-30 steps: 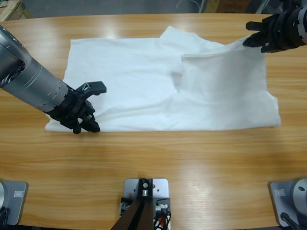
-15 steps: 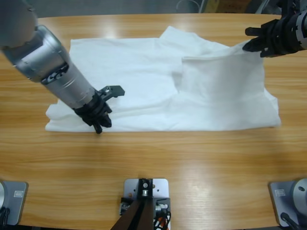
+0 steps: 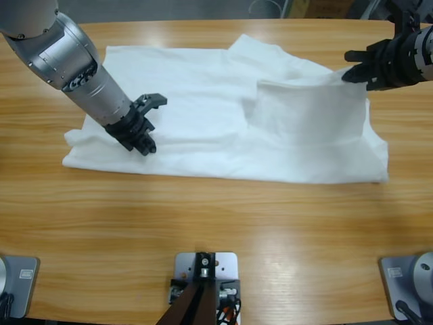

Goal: Fold clothes

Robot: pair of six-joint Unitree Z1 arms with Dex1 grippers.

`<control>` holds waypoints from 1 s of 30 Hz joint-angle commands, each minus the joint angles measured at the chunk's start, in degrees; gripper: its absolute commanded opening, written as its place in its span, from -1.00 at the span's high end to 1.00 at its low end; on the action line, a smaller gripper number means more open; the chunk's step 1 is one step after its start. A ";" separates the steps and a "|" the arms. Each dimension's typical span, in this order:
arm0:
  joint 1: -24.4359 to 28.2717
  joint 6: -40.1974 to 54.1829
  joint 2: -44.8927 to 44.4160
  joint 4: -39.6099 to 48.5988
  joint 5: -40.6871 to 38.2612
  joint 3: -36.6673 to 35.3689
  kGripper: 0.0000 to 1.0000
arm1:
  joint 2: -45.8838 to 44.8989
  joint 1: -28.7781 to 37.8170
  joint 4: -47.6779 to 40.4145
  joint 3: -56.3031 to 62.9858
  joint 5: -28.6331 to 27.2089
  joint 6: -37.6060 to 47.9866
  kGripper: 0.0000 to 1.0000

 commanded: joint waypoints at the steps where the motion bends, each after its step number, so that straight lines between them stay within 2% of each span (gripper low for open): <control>1: 0.10 -1.31 0.23 1.28 3.38 1.00 0.70 | -0.92 0.09 -0.97 1.77 0.38 -0.67 1.00; 6: 0.10 -5.35 1.39 -1.83 13.91 1.03 0.69 | -2.81 0.53 0.58 2.43 0.38 -0.71 1.00; 8: 0.03 -5.69 0.80 -3.45 15.00 0.14 0.36 | -3.48 0.69 0.84 3.10 0.29 -0.71 1.00; 9: -0.16 -5.76 0.34 -3.77 15.63 -0.43 0.31 | -3.71 0.72 0.84 3.52 0.29 -0.71 1.00; 13: -0.20 -8.16 0.48 -4.44 19.24 -1.01 0.31 | -3.87 0.81 0.75 3.88 0.29 -0.71 1.00; 17: 0.36 -12.05 0.30 -4.77 19.45 0.05 0.31 | -4.41 0.86 0.84 3.91 0.11 -0.74 1.00; 23: -1.31 -12.49 -4.35 -4.70 19.03 5.29 0.31 | -5.33 2.50 -0.74 3.89 2.33 -1.66 1.00; 30: -1.34 -13.63 -5.18 -4.74 18.29 8.29 0.31 | -9.56 9.16 8.24 7.29 2.52 8.73 1.00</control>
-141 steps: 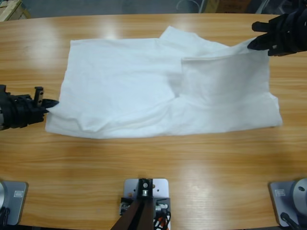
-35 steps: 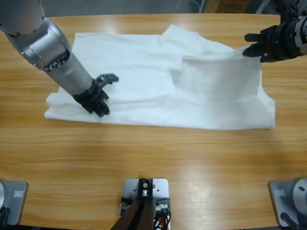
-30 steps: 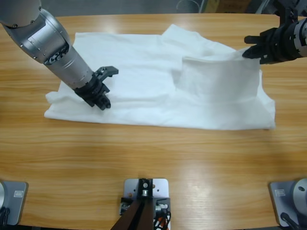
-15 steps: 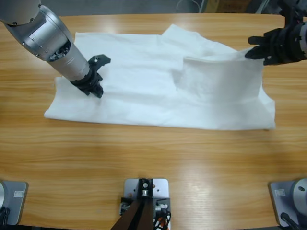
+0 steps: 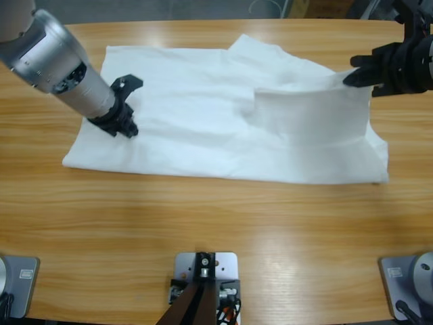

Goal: Fold clothes

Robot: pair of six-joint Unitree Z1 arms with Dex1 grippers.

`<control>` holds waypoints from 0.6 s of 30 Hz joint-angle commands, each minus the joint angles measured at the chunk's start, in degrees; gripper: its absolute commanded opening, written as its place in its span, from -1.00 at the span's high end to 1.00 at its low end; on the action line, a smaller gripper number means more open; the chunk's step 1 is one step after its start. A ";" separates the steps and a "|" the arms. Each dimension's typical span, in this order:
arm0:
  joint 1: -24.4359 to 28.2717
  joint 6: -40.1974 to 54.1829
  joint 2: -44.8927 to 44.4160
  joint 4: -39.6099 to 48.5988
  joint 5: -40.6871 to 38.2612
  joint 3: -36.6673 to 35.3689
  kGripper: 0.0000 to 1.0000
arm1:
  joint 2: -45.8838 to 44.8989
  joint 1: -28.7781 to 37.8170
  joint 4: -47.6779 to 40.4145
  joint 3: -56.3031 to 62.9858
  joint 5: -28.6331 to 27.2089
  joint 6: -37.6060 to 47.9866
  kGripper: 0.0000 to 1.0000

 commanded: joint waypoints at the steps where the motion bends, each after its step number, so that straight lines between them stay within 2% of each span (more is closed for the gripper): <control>1: -0.48 -1.74 -1.18 -0.82 -0.85 3.74 0.31 | -4.46 5.69 8.97 4.86 0.88 9.97 1.00; 5: -1.22 -2.37 -1.47 -0.82 -1.32 4.46 0.31 | -3.83 6.30 12.73 5.04 0.85 16.29 1.00; 9: -1.41 -2.83 -1.85 -0.82 -1.32 5.74 0.31 | -0.31 6.37 10.31 6.28 1.20 16.65 1.00; 15: -1.43 -3.11 -2.36 -0.91 -1.32 6.97 0.31 | 4.61 8.43 11.08 6.57 1.46 19.44 1.00; 18: -2.01 -3.27 -2.24 -1.07 -1.52 6.97 0.31 | 4.36 8.75 12.54 6.57 -1.33 20.62 1.00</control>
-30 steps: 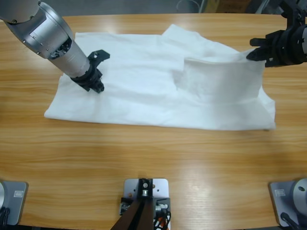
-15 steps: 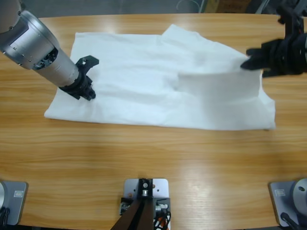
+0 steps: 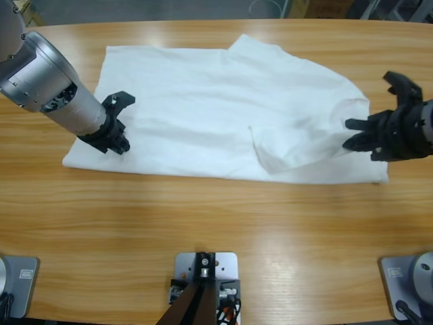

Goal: Fold clothes

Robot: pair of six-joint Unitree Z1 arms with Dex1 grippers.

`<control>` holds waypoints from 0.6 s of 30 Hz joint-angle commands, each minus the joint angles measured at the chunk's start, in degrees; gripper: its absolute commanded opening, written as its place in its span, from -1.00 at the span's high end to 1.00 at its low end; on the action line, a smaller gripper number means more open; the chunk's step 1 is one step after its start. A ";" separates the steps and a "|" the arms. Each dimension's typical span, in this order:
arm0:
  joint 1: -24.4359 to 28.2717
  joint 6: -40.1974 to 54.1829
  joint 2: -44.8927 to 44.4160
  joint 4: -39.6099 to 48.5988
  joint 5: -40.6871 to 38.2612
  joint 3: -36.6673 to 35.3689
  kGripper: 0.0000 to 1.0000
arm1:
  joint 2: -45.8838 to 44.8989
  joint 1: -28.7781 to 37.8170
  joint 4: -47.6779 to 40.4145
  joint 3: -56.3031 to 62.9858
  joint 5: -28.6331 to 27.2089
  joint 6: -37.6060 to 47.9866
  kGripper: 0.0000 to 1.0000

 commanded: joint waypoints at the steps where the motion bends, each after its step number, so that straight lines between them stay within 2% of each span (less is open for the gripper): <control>1: -1.39 -0.93 -0.49 -1.05 -1.10 1.92 0.31 | 3.12 1.87 1.89 1.71 -3.41 3.63 1.00; 6: -2.23 -1.50 -0.42 -1.05 -1.61 2.09 0.31 | 3.91 1.87 7.11 0.21 -7.93 7.76 1.00; 11: -2.27 -1.65 -0.63 -1.05 -1.61 2.09 0.31 | 9.66 2.13 6.07 0.60 -3.38 10.25 1.00; 12: -2.27 -1.72 -0.66 -1.05 -1.61 2.14 0.31 | 8.81 2.15 5.47 0.83 -3.38 10.52 0.43; 13: -2.27 -1.74 -0.63 -1.05 -1.63 2.21 0.31 | 6.67 2.15 5.54 0.67 -3.89 11.12 -0.71; 14: -2.27 -1.74 -0.61 -1.06 -1.68 2.32 0.31 | 4.37 2.13 5.56 0.49 -4.78 11.10 -0.97; 18: -2.27 -1.78 -0.52 -1.12 -1.75 2.55 0.31 | -0.36 2.15 10.97 -4.50 -8.09 10.50 -1.00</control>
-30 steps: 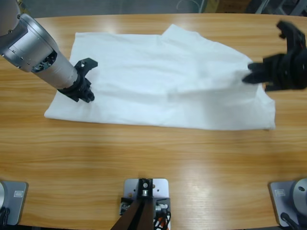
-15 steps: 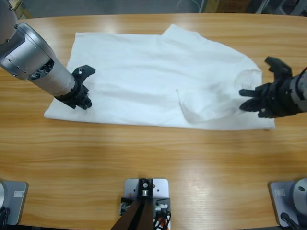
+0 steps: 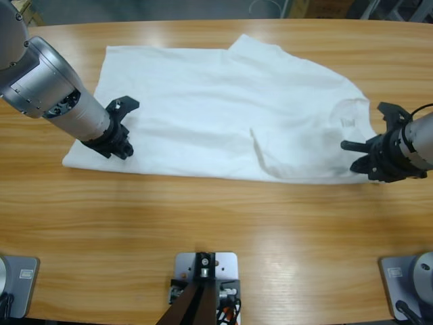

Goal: Fold clothes

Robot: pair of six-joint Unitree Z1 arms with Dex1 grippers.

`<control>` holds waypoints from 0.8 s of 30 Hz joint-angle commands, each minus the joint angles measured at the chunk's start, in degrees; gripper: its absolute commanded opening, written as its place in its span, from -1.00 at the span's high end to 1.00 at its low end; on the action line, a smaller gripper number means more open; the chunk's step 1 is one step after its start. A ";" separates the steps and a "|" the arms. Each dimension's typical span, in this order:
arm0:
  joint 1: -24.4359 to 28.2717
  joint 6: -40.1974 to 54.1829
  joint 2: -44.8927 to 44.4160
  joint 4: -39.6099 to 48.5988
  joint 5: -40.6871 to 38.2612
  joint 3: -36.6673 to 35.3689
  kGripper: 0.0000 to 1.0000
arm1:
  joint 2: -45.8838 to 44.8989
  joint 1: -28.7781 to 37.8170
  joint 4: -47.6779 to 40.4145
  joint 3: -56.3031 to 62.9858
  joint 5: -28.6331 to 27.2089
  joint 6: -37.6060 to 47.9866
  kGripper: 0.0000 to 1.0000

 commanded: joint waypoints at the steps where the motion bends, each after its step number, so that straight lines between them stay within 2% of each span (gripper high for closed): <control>1: -0.45 -0.82 -0.50 -1.02 -0.91 2.27 0.31 | -5.89 0.64 7.65 -7.53 -4.82 0.36 -1.00; 5: -0.45 -1.03 -0.82 -0.95 -1.08 2.37 0.31 | -2.43 0.62 15.22 -15.86 -9.41 -0.23 -1.00; 6: -0.45 -1.11 -0.98 -0.95 -1.08 2.53 0.31 | -1.81 0.64 15.20 -16.44 -9.69 -0.46 -0.76; 7: -0.45 -1.26 -1.24 -0.95 -1.08 2.65 0.31 | -1.46 0.64 13.69 -16.60 -9.01 -2.24 0.36; 8: -0.45 -1.31 -1.56 -0.95 -1.15 2.70 0.31 | -0.97 0.66 12.18 -16.32 -9.13 -3.68 1.00; 11: 0.29 -1.36 -3.03 -0.95 -4.28 2.62 0.31 | 0.42 0.62 11.20 -16.62 -8.94 -5.86 1.00; 15: 0.85 -1.38 -4.19 -0.30 -7.27 3.21 0.32 | 3.04 1.64 5.08 -16.41 -0.75 -9.15 1.00; 21: 0.99 -2.98 -5.90 1.65 -7.32 3.50 0.32 | 8.03 11.42 2.53 -17.67 -2.31 -4.03 1.00; 24: 1.17 -4.56 -6.52 1.69 -7.41 3.85 0.32 | 10.26 12.14 1.98 -17.78 -4.19 -3.78 1.00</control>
